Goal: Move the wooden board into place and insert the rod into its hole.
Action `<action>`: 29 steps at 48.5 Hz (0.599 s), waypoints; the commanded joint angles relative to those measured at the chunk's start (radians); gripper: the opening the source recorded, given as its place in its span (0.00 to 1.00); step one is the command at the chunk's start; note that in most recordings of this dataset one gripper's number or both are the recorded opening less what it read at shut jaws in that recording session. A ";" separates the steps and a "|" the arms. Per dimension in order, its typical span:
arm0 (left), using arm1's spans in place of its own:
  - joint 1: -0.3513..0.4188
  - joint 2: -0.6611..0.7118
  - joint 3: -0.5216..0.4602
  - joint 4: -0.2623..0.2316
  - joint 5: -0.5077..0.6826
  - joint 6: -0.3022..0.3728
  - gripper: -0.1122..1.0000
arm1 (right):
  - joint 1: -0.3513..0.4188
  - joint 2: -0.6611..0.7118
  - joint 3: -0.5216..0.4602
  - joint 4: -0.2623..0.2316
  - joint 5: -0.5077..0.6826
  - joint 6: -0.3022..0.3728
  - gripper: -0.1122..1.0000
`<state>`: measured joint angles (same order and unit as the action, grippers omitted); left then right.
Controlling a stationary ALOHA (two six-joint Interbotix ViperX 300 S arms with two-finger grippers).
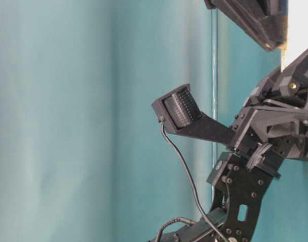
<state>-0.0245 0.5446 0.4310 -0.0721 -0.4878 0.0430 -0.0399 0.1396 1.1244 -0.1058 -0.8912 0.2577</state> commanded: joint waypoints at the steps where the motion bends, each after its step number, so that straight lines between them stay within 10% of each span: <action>1: -0.018 0.005 -0.003 0.003 0.025 -0.002 0.31 | 0.005 -0.003 -0.006 -0.006 0.044 0.005 0.19; 29: -0.018 0.005 0.000 0.003 0.028 -0.002 0.31 | 0.031 -0.012 -0.034 -0.015 0.239 0.044 0.19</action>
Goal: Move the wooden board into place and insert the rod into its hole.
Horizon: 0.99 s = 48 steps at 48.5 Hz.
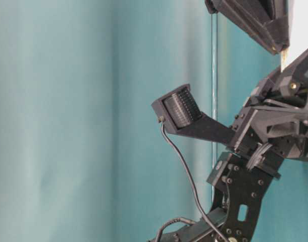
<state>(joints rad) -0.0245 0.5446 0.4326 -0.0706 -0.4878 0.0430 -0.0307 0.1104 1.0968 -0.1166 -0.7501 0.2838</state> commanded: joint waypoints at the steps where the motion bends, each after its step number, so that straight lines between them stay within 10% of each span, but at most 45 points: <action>1: -0.018 0.005 -0.002 0.002 0.029 -0.002 0.31 | 0.023 0.012 -0.011 -0.005 0.115 0.025 0.19; 23: -0.018 -0.006 -0.006 0.002 0.066 -0.002 0.31 | 0.028 -0.150 -0.069 -0.008 0.480 0.066 0.19; 39: -0.018 -0.008 -0.008 0.002 0.078 -0.003 0.31 | 0.026 -0.307 -0.071 -0.009 0.618 0.063 0.91; 48: -0.021 -0.008 -0.009 0.002 0.109 -0.008 0.31 | 0.028 -0.417 -0.061 -0.026 0.669 0.063 0.92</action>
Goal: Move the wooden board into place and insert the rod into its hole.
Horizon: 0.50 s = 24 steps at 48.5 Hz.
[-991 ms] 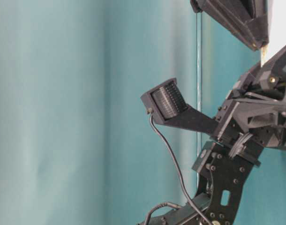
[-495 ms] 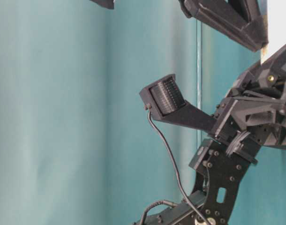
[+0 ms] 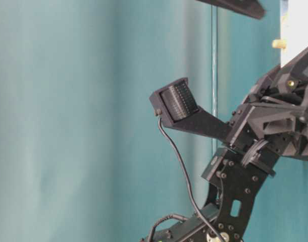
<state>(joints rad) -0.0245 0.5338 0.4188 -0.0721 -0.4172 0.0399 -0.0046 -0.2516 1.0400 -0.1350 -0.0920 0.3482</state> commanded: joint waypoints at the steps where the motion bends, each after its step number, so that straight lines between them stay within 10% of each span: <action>1: -0.020 0.003 0.005 0.003 0.040 -0.006 0.31 | 0.002 -0.066 -0.005 -0.009 0.015 -0.002 0.92; 24: -0.020 -0.054 0.021 0.003 0.089 -0.044 0.81 | 0.002 -0.225 0.021 -0.017 0.098 -0.002 0.92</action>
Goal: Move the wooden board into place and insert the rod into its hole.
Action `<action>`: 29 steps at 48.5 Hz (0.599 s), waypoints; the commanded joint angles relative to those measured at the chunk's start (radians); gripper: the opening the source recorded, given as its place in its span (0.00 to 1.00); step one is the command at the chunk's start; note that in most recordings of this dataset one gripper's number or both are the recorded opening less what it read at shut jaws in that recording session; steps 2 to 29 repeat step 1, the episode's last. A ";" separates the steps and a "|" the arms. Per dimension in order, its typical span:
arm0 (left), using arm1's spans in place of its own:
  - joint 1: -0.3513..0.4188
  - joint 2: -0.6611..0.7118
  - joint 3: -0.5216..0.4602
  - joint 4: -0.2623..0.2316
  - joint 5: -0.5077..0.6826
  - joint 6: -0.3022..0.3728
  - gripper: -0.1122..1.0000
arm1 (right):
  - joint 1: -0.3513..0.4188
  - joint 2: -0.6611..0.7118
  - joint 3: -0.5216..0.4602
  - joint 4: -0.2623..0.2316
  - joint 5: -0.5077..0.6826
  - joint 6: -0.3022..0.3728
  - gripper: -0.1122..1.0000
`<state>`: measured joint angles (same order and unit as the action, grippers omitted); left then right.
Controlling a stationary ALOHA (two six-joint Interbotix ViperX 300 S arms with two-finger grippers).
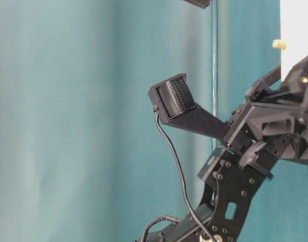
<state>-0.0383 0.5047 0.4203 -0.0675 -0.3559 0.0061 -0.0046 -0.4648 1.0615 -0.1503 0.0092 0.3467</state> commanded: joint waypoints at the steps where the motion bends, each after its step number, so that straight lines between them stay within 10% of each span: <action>1: -0.006 -0.029 0.023 -0.002 0.029 -0.011 0.81 | 0.002 -0.014 0.003 -0.002 -0.003 0.000 0.92; 29: -0.006 -0.029 0.023 -0.002 0.029 -0.011 0.81 | 0.002 -0.014 0.003 -0.002 -0.003 0.000 0.92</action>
